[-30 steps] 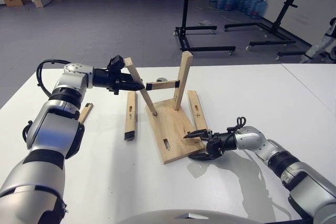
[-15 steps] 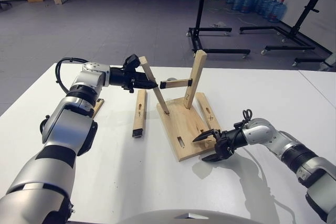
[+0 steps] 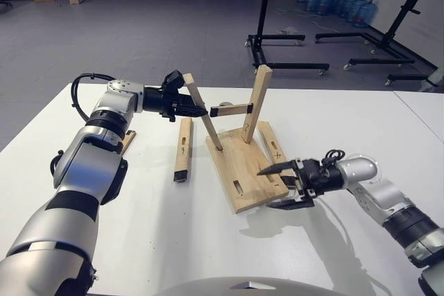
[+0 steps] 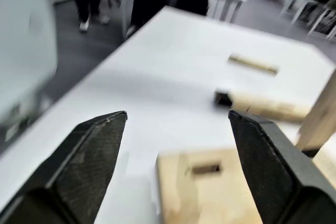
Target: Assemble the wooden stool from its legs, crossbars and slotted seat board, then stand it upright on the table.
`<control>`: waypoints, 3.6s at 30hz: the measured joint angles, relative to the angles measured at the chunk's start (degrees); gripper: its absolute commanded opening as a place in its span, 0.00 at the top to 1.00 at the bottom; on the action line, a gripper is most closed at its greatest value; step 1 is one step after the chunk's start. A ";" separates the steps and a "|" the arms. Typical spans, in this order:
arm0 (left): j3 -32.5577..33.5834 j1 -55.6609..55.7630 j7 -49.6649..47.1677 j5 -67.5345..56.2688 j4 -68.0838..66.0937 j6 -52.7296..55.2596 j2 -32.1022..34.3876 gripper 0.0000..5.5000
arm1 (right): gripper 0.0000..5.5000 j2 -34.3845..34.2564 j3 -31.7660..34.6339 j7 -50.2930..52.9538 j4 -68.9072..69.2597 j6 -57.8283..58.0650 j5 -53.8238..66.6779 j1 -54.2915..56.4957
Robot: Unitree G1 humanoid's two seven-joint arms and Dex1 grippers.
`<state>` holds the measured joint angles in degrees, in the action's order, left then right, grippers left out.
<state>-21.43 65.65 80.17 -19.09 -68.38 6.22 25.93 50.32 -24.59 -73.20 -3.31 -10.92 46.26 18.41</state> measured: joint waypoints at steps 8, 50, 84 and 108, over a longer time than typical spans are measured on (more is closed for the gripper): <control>-0.35 0.23 0.16 0.00 0.00 0.00 0.25 0.64 | 0.35 -16.89 5.93 35.88 14.38 10.71 -10.43 5.30; -3.37 2.52 -1.34 -0.02 -0.65 1.52 -0.95 0.64 | 0.35 -36.83 3.13 74.99 -0.36 10.82 -79.00 14.90; -3.69 3.80 -2.69 -0.27 -1.76 4.54 -1.69 0.64 | 0.35 -35.35 3.94 73.23 -8.10 13.37 -82.90 16.90; -5.87 4.29 -4.12 -0.28 -1.33 3.39 -3.04 0.64 | 0.35 -35.09 3.18 66.56 -11.75 12.46 -81.86 19.45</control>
<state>-27.29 69.94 76.06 -19.36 -69.71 9.61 22.89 15.22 -21.41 -6.64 -15.06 1.54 -35.61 37.86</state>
